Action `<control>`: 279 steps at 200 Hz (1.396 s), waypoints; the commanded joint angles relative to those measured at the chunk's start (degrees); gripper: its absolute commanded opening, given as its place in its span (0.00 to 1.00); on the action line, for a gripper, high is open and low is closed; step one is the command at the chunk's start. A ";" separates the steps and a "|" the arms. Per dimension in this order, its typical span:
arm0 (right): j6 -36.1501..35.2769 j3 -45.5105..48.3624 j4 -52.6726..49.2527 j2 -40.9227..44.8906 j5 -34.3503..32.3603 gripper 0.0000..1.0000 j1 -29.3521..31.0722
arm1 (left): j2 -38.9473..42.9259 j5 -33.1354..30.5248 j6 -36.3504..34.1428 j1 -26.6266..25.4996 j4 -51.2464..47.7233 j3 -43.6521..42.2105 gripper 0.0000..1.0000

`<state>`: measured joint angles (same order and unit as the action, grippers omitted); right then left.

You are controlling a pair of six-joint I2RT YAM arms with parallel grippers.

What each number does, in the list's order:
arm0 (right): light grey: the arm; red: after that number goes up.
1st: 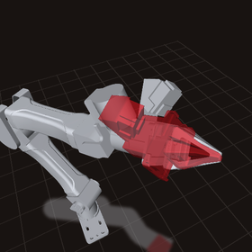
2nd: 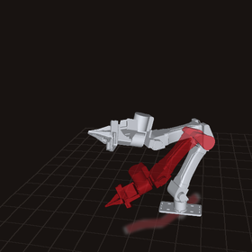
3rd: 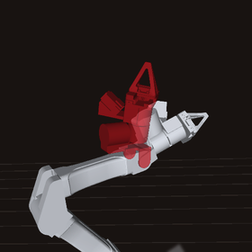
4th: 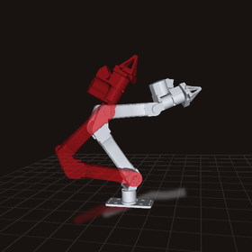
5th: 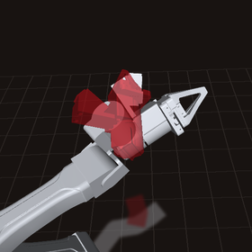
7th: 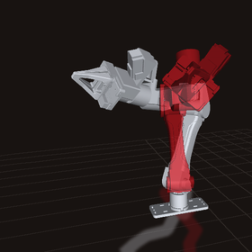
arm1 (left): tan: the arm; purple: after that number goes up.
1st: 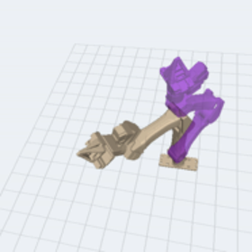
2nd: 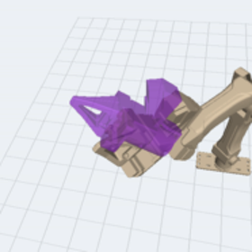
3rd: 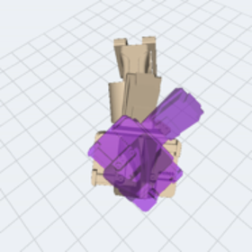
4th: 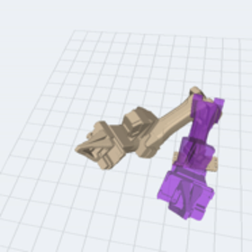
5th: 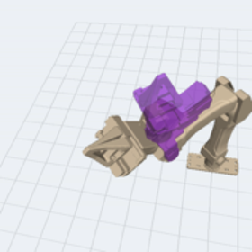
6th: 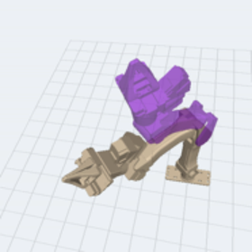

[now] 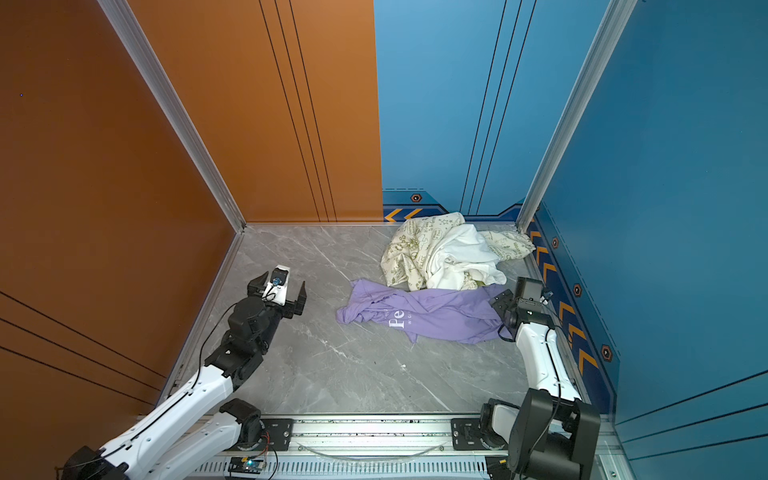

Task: Pick out a specific cloth from the pile
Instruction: 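Grasp the T-shirt sleeve edge with the right gripper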

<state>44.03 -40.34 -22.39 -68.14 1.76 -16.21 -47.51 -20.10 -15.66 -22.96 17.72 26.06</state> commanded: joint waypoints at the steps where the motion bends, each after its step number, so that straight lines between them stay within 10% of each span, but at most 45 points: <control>1: 3.53 1.35 0.37 -2.32 0.64 0.85 -0.60 | 1.66 3.21 -0.78 -0.51 1.04 -1.52 0.98; 76: 7.52 2.63 -0.81 -7.90 -2.20 0.77 -0.67 | 1.71 27.06 -0.10 -1.18 7.60 -5.65 0.98; 228: 8.20 2.64 3.25 -11.17 2.73 0.02 -0.77 | 1.35 22.91 -2.07 -2.00 7.43 -5.78 0.98; 279: 10.10 3.06 5.86 -3.24 4.82 0.00 -0.76 | 1.45 20.57 -2.27 -2.03 7.25 -5.68 0.98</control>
<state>52.66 -37.95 -18.98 -76.34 4.89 -16.62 -46.35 2.70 -17.17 -24.45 23.83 20.97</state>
